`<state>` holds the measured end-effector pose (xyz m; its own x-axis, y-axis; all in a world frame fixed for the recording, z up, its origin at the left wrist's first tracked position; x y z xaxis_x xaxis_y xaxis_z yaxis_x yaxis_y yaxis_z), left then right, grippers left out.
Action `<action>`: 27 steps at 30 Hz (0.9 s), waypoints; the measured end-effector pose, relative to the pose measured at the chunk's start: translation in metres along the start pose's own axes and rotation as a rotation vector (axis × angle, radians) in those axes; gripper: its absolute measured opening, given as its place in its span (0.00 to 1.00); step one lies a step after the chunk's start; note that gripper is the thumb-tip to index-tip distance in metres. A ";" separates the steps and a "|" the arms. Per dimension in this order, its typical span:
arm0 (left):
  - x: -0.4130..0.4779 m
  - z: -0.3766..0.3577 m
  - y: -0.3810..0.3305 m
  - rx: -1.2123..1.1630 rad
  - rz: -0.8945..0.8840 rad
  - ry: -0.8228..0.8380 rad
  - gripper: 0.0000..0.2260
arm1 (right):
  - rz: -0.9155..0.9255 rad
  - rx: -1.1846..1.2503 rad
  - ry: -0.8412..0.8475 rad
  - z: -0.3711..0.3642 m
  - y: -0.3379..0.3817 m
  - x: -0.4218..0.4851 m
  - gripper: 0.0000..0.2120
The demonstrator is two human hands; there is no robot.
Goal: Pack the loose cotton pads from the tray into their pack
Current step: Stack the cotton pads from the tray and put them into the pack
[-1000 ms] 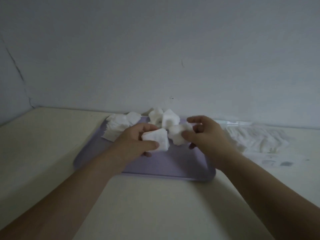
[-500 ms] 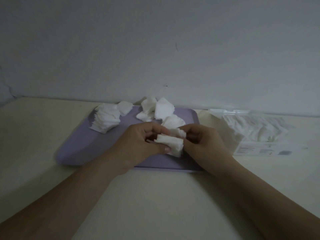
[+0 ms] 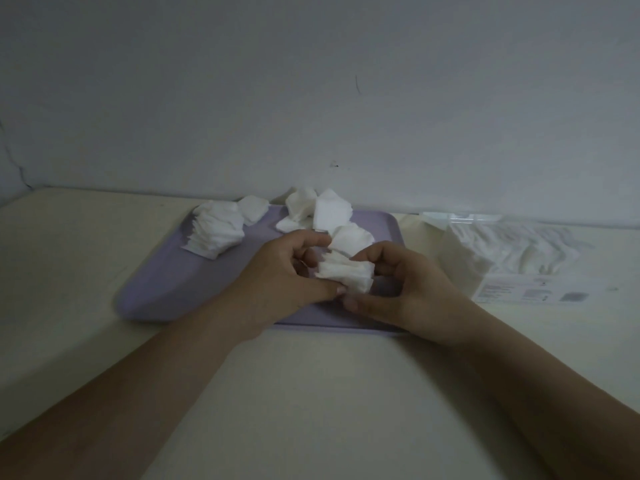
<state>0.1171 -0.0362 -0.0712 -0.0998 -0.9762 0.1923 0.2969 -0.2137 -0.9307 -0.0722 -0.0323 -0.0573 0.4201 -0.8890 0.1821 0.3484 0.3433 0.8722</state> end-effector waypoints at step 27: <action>0.000 -0.010 0.000 0.067 -0.056 0.070 0.15 | -0.053 -0.315 -0.139 -0.016 0.008 -0.011 0.30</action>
<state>0.1079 -0.0357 -0.0738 -0.1833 -0.9583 0.2192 0.3520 -0.2722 -0.8955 -0.0607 -0.0153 -0.0589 0.2842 -0.9333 0.2195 0.6175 0.3533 0.7028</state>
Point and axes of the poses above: each hand's wrist, its own x-axis towards the middle knuckle, its own z-axis out of the back of the hand, y = z × x, the point moved 6 cm from there along x, towards the middle knuckle, and after that the axes turned 3 degrees about -z, right-handed, at the moved point
